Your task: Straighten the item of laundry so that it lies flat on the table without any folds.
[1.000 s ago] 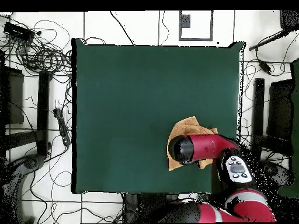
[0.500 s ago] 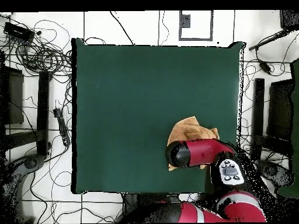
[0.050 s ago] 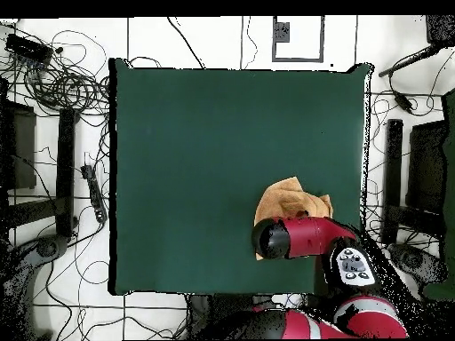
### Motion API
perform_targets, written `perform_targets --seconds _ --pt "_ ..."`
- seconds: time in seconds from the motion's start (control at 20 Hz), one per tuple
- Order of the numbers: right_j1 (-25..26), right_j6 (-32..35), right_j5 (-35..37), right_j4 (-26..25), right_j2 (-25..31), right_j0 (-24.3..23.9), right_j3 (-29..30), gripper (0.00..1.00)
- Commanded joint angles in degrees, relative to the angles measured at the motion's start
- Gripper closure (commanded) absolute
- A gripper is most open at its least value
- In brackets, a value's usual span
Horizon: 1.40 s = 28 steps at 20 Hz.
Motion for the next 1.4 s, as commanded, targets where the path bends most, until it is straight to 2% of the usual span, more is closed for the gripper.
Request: perform_targets --seconds 0.05,0.8,1.05,1.25,1.4 --pt "6.0 12.4 -11.1 4.5 9.0 -0.1 3.2 1.00" --pt "5.4 15.0 -12.8 8.7 8.1 1.7 4.2 1.00" --pt "3.4 16.0 -9.5 11.9 8.2 2.8 4.5 1.00" --pt "2.8 18.9 -10.4 15.7 7.1 5.4 4.5 1.00" --pt "1.8 19.5 -7.6 19.0 5.9 7.6 3.7 1.00"
